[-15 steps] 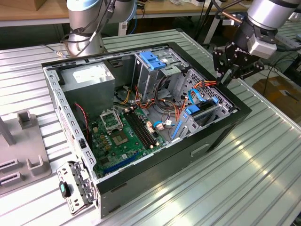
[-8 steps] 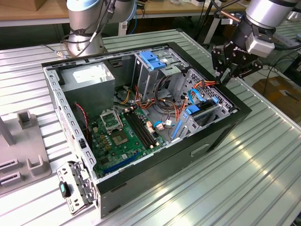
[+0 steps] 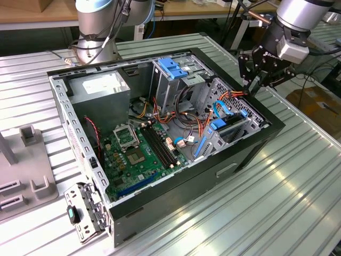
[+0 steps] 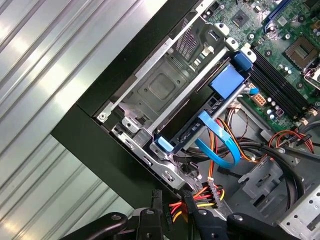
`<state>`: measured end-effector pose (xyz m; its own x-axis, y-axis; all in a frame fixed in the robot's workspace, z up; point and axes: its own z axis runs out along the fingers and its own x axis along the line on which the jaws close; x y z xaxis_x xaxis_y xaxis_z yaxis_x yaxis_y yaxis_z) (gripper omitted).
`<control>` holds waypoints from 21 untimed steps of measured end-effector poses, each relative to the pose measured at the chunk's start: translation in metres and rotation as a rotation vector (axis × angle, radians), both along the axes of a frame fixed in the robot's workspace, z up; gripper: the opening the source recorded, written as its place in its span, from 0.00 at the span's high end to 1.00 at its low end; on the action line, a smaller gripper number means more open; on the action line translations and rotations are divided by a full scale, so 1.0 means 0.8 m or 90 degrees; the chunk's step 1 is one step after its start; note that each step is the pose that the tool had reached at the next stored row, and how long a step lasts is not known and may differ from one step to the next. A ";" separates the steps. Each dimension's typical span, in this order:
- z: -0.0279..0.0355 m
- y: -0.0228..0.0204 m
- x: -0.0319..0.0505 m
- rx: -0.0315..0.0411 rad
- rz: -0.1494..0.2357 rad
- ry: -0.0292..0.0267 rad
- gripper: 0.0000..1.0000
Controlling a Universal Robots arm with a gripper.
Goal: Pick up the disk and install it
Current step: 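Insert the second disk wire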
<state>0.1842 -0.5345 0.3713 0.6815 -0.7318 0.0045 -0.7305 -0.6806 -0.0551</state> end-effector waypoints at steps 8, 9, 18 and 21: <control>0.0000 0.0032 0.000 -0.0003 0.000 0.0000 0.70; -0.0001 0.0035 0.000 -0.0002 0.000 0.0000 0.70; 0.0000 0.0056 0.000 -0.0003 0.000 0.0000 0.70; 0.0000 0.0059 0.000 -0.0003 0.002 0.0000 0.70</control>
<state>0.1842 -0.5298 0.3713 0.6839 -0.7296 0.0049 -0.7283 -0.6830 -0.0548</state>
